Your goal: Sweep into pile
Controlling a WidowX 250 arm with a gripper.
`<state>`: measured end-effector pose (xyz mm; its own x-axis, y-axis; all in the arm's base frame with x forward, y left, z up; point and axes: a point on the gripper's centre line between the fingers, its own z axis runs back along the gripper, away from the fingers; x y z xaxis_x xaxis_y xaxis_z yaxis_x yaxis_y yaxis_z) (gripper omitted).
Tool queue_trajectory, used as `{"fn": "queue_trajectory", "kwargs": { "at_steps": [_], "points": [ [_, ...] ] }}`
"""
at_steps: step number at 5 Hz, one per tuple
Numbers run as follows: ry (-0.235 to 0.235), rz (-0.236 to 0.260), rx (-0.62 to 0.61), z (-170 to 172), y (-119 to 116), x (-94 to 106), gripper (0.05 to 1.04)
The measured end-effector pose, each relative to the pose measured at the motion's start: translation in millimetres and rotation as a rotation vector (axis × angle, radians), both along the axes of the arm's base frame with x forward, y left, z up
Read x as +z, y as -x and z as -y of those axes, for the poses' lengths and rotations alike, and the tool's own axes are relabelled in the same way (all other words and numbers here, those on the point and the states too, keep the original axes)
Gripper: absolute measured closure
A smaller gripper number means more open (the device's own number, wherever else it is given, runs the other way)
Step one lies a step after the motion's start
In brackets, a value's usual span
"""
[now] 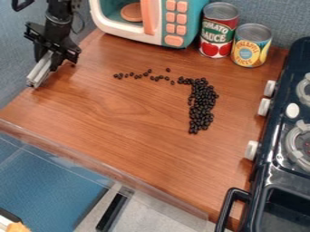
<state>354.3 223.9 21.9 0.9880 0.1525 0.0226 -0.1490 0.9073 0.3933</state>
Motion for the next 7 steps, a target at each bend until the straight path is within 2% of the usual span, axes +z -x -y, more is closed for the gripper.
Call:
{"fn": "queue_trajectory", "kwargs": {
  "at_steps": [1, 2, 3, 4, 7],
  "points": [
    [-0.009, -0.023, -0.038, 8.0, 0.5, -4.3, 0.700],
    [-0.041, -0.032, -0.085, 19.4, 2.0, -8.5, 0.700],
    [-0.024, -0.054, -0.140, 42.8, 4.6, -11.4, 0.702],
    [0.018, -0.057, -0.102, 45.6, -4.3, -8.5, 0.703],
    [0.136, -0.076, -0.023, 52.8, -8.0, -7.5, 0.703]
  ]
}}
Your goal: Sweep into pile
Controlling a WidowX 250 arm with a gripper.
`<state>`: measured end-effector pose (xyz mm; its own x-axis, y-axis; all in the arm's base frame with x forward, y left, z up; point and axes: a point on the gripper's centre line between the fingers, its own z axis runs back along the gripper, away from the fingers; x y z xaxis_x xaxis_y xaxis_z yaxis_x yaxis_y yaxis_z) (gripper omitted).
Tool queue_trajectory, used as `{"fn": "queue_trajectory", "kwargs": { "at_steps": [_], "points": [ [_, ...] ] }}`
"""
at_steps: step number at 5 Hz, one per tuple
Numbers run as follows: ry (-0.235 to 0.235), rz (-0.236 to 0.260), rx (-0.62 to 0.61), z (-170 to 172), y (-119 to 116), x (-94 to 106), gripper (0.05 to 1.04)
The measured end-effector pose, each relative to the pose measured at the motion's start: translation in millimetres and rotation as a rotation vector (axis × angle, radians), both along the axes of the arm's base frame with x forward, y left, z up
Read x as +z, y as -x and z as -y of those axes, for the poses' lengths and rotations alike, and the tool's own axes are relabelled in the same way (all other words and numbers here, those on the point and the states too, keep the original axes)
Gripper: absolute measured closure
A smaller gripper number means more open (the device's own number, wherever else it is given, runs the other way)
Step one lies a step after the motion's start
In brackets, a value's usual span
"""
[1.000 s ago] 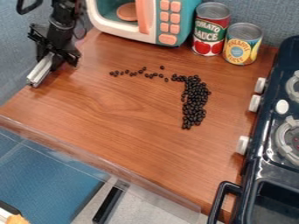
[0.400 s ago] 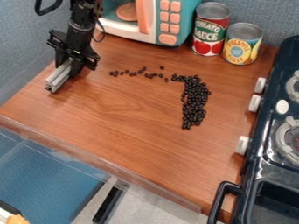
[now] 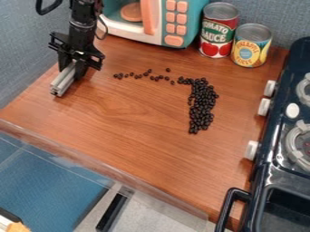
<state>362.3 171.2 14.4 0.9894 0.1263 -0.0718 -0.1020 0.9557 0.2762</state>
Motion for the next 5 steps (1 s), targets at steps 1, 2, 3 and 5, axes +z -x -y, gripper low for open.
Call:
{"fn": "queue_trajectory", "kwargs": {
  "at_steps": [1, 2, 3, 5],
  "points": [
    [0.016, -0.012, -0.052, 24.3, -5.5, -2.8, 0.703],
    [0.014, 0.001, -0.132, 58.5, -7.5, -2.4, 0.703],
    [-0.003, 0.010, -0.215, 90.9, -7.8, -3.6, 0.703],
    [0.008, 0.016, -0.265, 124.2, -11.1, -4.0, 0.703]
  ]
}}
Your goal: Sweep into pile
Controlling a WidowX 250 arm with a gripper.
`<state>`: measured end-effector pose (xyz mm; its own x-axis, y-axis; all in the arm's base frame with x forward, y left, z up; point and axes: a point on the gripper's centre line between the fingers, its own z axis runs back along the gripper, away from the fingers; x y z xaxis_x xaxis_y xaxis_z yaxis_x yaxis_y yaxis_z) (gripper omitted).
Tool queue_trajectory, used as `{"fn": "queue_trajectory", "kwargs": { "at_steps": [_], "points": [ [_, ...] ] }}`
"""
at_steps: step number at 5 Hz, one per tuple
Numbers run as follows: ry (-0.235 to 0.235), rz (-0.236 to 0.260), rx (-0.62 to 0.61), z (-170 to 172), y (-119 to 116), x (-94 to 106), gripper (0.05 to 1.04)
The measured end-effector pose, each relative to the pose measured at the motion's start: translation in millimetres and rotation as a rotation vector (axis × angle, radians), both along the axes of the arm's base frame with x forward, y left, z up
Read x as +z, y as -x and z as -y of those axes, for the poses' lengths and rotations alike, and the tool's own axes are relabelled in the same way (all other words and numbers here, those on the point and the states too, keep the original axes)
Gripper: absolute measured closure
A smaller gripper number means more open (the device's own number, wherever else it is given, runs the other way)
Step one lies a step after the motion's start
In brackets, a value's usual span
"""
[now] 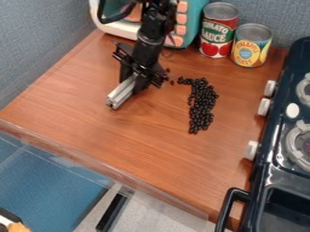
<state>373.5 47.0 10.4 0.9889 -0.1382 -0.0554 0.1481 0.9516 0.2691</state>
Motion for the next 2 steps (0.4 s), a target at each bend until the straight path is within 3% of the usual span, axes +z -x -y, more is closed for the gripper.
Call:
{"fn": "queue_trajectory", "kwargs": {
  "at_steps": [2],
  "points": [
    [0.051, -0.027, -0.018, 33.3, 1.4, 1.3, 0.703]
  ]
}}
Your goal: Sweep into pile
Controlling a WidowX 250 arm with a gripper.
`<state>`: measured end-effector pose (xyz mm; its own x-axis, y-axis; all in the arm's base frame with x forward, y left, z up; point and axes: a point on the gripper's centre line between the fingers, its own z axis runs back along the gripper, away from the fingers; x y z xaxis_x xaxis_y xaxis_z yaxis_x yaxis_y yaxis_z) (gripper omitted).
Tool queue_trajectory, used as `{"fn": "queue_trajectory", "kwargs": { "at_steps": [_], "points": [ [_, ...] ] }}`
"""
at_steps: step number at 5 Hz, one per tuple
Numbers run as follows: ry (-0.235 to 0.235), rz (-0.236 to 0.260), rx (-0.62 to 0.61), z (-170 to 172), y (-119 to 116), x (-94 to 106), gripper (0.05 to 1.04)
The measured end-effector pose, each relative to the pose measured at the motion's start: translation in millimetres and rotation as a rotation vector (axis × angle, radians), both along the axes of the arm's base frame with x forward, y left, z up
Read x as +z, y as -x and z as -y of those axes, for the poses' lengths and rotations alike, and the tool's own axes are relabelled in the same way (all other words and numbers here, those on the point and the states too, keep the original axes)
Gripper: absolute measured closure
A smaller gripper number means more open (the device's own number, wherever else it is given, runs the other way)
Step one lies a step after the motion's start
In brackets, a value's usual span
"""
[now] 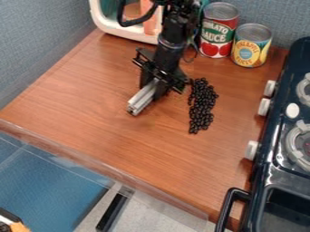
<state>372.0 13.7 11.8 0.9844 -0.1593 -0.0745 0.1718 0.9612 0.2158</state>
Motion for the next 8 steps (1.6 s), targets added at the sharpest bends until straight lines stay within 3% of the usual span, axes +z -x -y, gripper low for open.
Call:
{"fn": "queue_trajectory", "kwargs": {
  "at_steps": [3, 5, 6, 8],
  "points": [
    [0.051, -0.029, -0.019, 25.9, 3.2, 2.2, 0.703],
    [0.130, -0.037, 0.032, 31.7, -0.2, 11.9, 0.703],
    [0.138, 0.051, 0.107, 9.1, -1.7, 45.9, 0.703],
    [0.073, 0.075, 0.162, -38.7, 1.6, 48.9, 0.703]
  ]
}}
